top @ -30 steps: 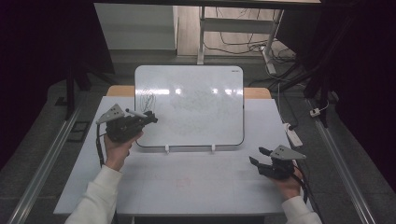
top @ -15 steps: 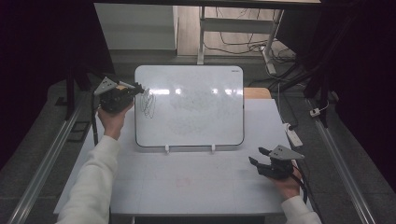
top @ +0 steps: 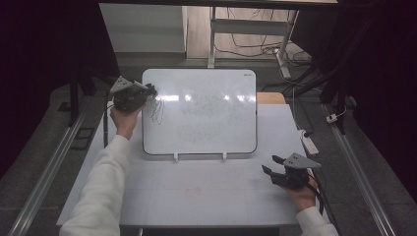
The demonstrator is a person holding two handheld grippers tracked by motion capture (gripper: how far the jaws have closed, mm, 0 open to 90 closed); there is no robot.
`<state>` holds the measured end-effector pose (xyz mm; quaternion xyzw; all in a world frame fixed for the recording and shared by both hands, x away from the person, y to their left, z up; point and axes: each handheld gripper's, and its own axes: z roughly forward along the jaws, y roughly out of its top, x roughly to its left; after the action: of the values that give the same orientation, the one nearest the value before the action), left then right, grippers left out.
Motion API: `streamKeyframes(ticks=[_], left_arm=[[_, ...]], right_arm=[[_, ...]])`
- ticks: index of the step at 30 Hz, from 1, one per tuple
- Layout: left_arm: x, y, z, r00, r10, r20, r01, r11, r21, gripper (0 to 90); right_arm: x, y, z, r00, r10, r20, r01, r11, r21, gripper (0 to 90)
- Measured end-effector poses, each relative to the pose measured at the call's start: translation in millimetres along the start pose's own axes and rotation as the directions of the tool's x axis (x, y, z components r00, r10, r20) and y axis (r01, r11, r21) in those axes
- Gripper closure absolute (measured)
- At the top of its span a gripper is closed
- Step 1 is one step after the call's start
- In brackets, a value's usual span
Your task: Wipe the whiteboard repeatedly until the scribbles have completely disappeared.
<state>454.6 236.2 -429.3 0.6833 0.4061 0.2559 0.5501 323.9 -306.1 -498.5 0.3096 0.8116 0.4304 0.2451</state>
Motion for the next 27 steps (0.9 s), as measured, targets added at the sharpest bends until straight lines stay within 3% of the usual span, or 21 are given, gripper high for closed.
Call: streamKeyframes(ticks=[2,5,7,8,11,14,17,21,23,25,27], left_arm=[[-9.0,-1.9,3.9,0.9992,0.038,0.014,-0.038,0.9991,0.018,78.4],[-6.6,1.0,0.0,0.9981,0.056,-0.026,-0.055,0.9983,0.019,78.4],[3.6,2.3,-6.8,0.9970,0.026,-0.073,-0.025,0.9997,0.004,78.4],[8.5,2.1,-9.7,0.9970,0.001,-0.077,-0.001,1.0000,-0.005,78.4],[7.0,-0.6,-8.1,0.9983,-0.021,-0.055,0.021,0.9998,-0.006,78.4],[-10.0,-3.1,2.8,0.9997,0.022,-0.008,-0.022,0.9997,0.014,78.4],[-17.1,-0.2,6.3,0.9970,0.075,-0.020,-0.074,0.9969,0.028,78.4],[0.3,1.5,-4.9,0.9972,0.026,-0.070,-0.026,0.9997,0.004,78.5],[5.4,-1.3,-8.7,0.9980,0.001,-0.064,-0.001,1.0000,-0.004,78.4],[-0.6,-4.7,-6.5,0.9984,0.008,-0.056,-0.008,1.0000,-0.001,78.4],[-10.2,-9.0,-1.1,0.9995,0.019,-0.024,-0.019,0.9998,0.003,78.4]], right_arm=[[0.2,-0.1,0.2,1.0000,0.001,0.000,-0.001,1.0000,0.004,42.4],[-0.2,-0.2,-0.2,1.0000,-0.001,0.003,0.001,1.0000,0.005,42.4],[-0.6,-0.2,-1.0,1.0000,0.003,0.007,-0.003,1.0000,0.000,42.4],[-0.6,-0.1,-1.5,0.9999,0.007,0.008,-0.007,1.0000,-0.002,42.4],[-0.9,0.1,-1.8,1.0000,0.007,0.006,-0.007,0.9999,-0.008,42.4],[-1.0,-0.4,-0.4,1.0000,0.006,0.001,-0.006,1.0000,-0.001,42.3],[-0.4,-0.3,-0.7,1.0000,0.005,0.002,-0.005,1.0000,-0.001,42.2],[-1.4,-0.4,-2.4,0.9999,0.016,0.004,-0.016,0.9999,-0.006,42.2],[-1.6,-0.7,-2.7,0.9999,0.015,0.003,-0.014,0.9999,-0.009,42.2],[-1.4,-0.6,-2.6,0.9999,0.013,0.001,-0.013,0.9999,-0.008,42.2],[-0.9,-0.6,-1.7,0.9999,0.015,-0.003,-0.015,0.9999,-0.006,42.2]])
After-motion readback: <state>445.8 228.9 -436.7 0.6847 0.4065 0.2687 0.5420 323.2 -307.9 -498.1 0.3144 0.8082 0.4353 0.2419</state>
